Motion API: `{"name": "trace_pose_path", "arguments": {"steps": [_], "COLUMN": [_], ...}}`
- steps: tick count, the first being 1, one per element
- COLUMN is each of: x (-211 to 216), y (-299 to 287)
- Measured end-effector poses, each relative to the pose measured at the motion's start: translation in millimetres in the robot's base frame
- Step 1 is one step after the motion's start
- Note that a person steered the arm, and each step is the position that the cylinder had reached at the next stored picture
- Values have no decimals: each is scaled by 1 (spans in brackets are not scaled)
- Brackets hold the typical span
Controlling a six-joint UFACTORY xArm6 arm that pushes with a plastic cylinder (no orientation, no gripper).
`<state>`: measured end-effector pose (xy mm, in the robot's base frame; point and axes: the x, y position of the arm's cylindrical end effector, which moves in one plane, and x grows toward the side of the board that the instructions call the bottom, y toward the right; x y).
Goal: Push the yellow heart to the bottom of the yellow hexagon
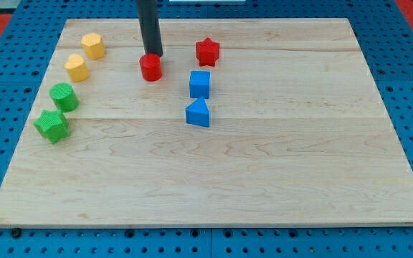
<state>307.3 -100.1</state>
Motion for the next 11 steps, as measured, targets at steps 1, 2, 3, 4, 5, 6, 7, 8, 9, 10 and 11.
{"name": "trace_pose_path", "arguments": {"steps": [1,2,3,4,5,6,7,8,9,10,11], "x": [24,21,51,55,55,35,33,9,-17,-14,-10], "y": [0,-44,-105,-142,-159,-159,-203,-182,-157,-137,-88]}}
